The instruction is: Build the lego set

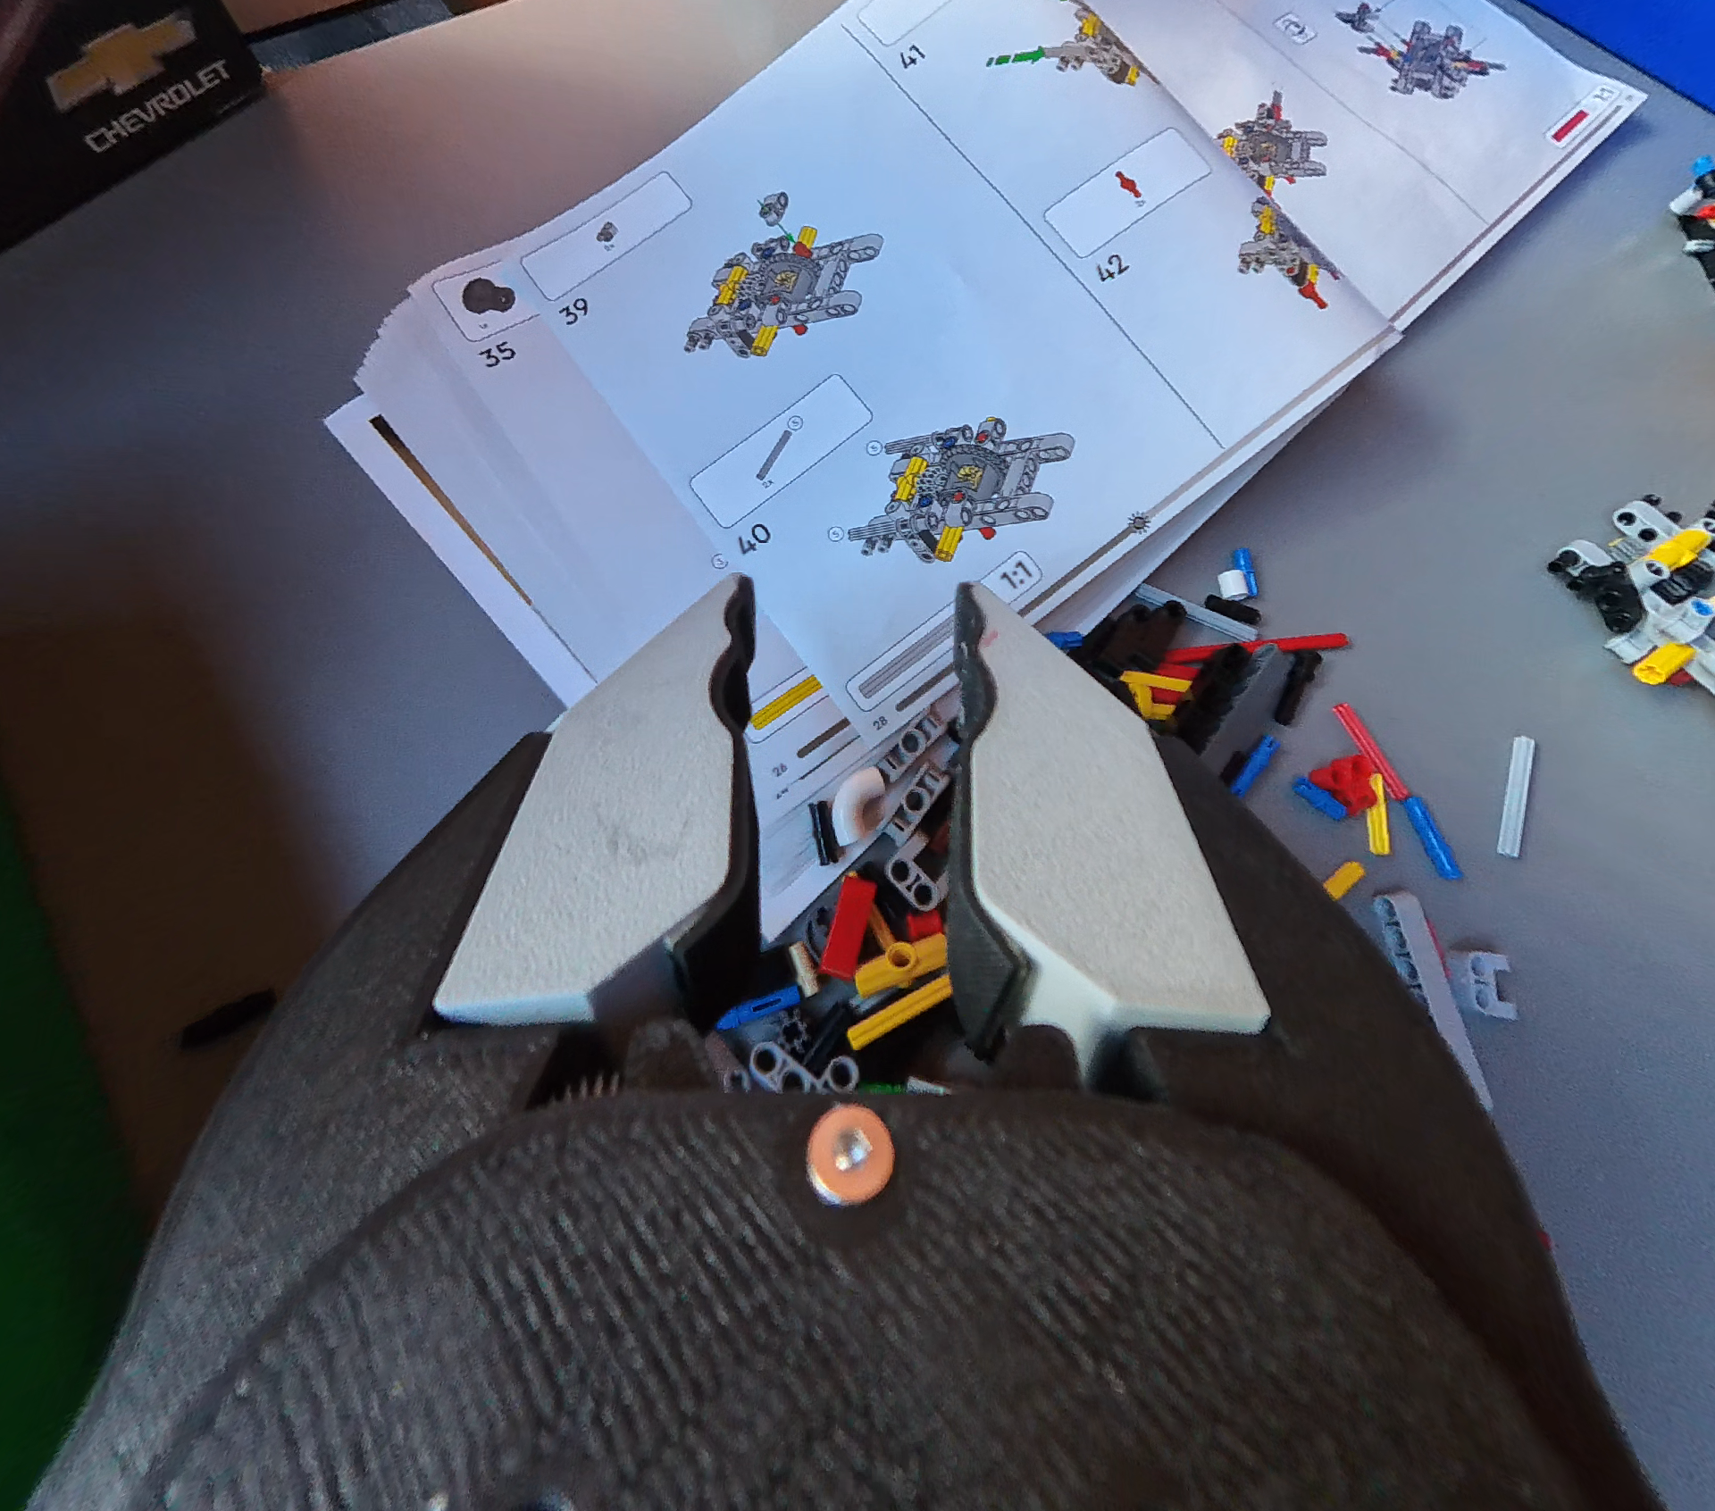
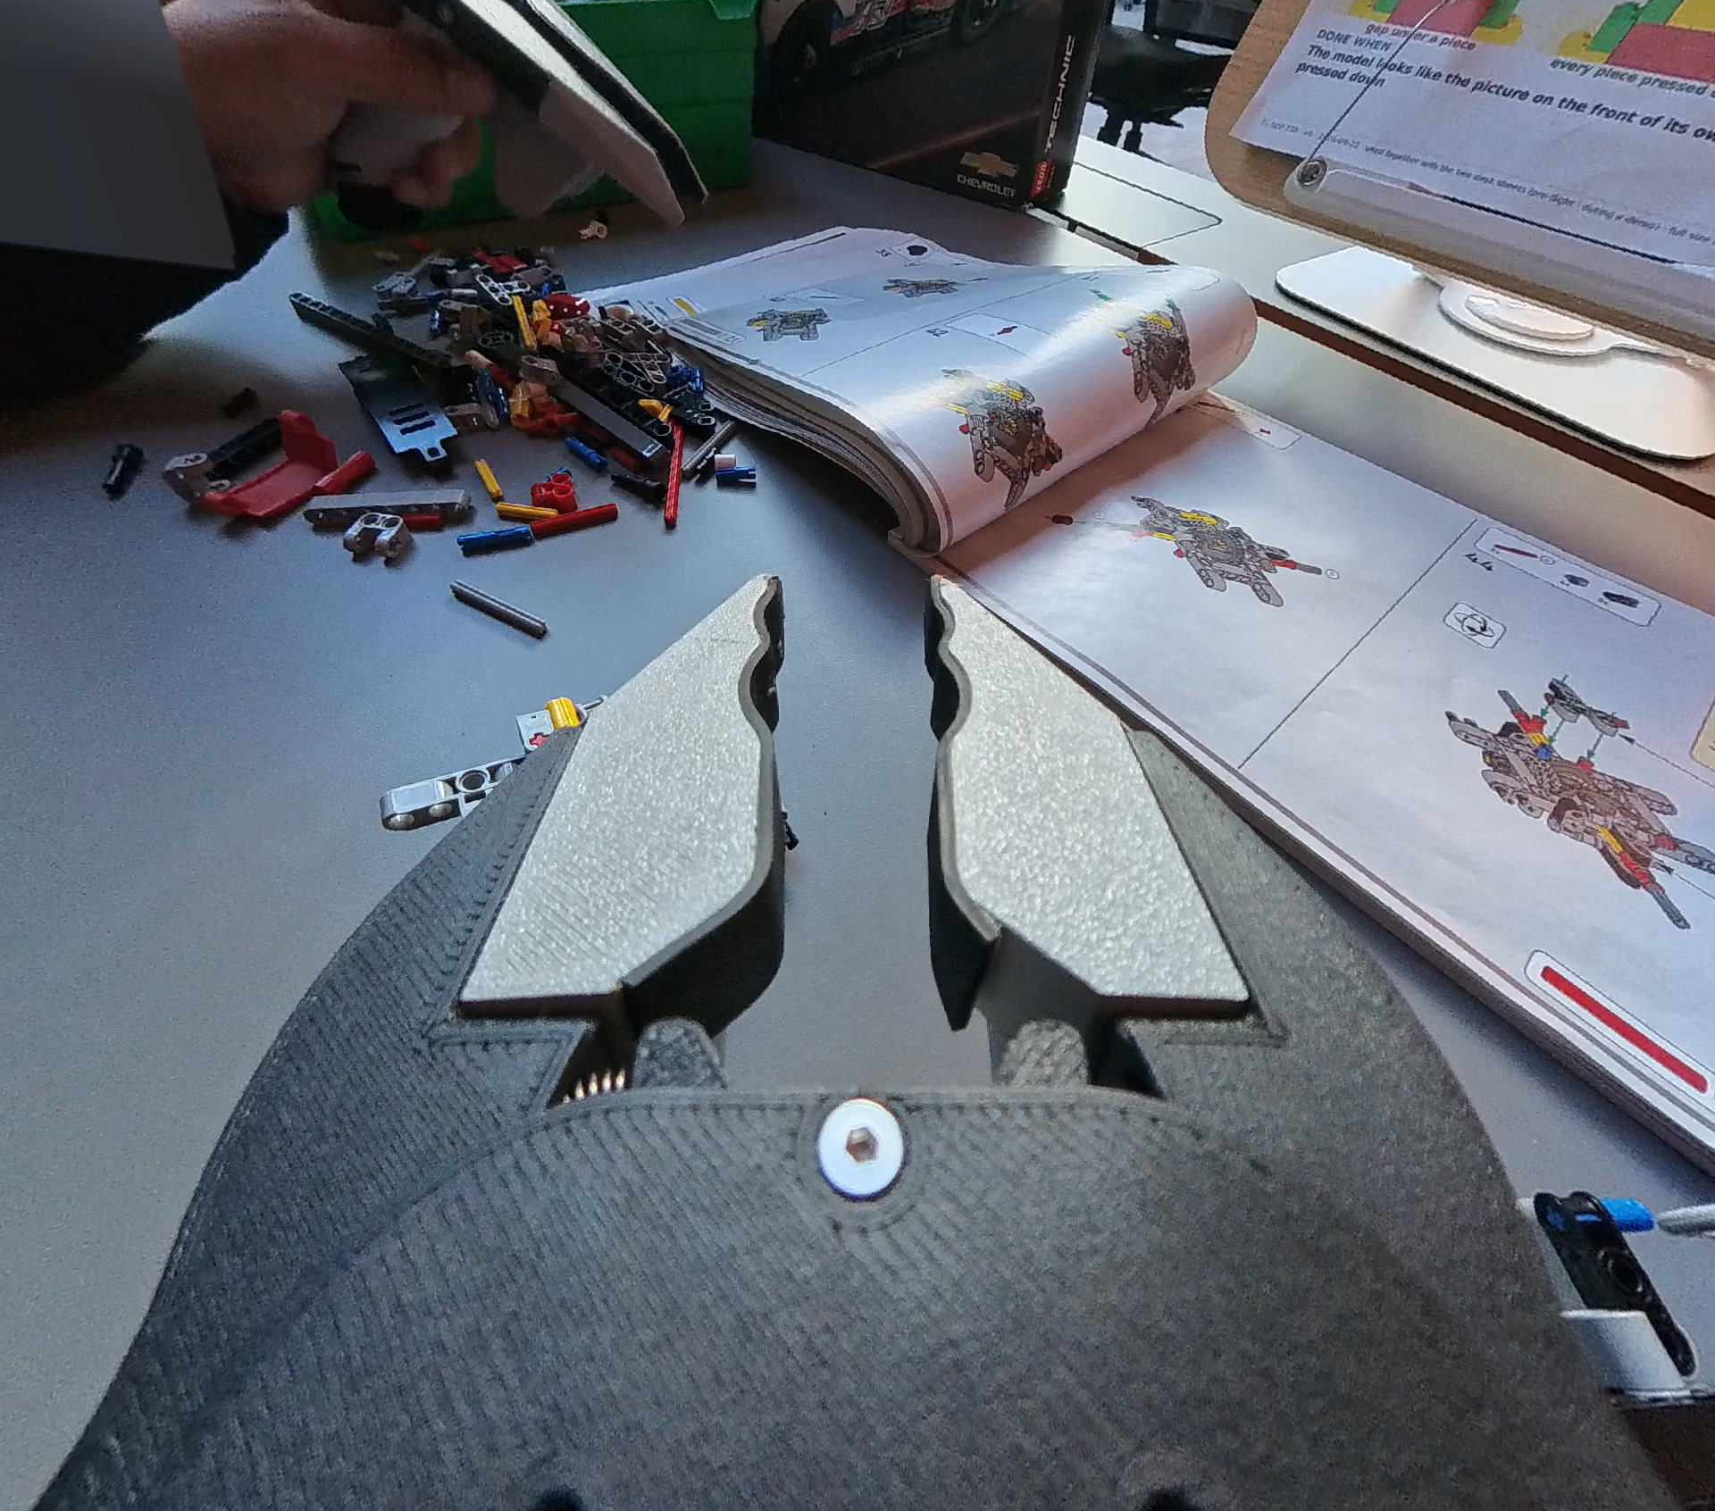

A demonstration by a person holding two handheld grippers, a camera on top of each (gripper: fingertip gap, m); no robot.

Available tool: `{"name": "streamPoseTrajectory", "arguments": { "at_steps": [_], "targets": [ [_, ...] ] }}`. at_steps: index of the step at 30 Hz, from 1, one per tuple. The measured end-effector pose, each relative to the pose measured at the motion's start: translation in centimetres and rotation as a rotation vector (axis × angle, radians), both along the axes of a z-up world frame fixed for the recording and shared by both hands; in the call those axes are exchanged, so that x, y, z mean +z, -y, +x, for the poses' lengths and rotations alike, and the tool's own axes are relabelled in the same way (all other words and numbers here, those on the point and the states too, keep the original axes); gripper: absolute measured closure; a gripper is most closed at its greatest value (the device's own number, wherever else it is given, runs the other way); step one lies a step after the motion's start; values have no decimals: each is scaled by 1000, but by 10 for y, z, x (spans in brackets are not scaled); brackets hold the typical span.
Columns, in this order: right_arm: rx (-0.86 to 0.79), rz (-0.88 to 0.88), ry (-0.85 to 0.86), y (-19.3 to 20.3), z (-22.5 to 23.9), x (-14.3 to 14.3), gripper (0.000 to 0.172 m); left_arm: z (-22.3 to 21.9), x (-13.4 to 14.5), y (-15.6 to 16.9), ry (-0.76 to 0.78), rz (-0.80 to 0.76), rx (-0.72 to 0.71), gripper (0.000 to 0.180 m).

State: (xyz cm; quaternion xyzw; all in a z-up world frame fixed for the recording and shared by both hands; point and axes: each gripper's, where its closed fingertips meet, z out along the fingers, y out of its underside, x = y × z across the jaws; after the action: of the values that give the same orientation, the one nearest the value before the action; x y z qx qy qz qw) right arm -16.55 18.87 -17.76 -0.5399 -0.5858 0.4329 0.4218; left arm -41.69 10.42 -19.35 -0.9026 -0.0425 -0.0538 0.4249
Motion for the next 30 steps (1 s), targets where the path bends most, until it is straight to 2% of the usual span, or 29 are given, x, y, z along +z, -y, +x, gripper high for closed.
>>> {"name": "streamPoseTrajectory", "arguments": {
  "at_steps": [13, 30],
  "targets": [
    [26, 7, -5, -3, -11, 0, 144, -1, 11, 5, -12, 19, 8, 139],
    [155, -68, -56, -12, -53, 9, 145, 1, -12, 6, -10, -82, -6, 137]
  ]
}}
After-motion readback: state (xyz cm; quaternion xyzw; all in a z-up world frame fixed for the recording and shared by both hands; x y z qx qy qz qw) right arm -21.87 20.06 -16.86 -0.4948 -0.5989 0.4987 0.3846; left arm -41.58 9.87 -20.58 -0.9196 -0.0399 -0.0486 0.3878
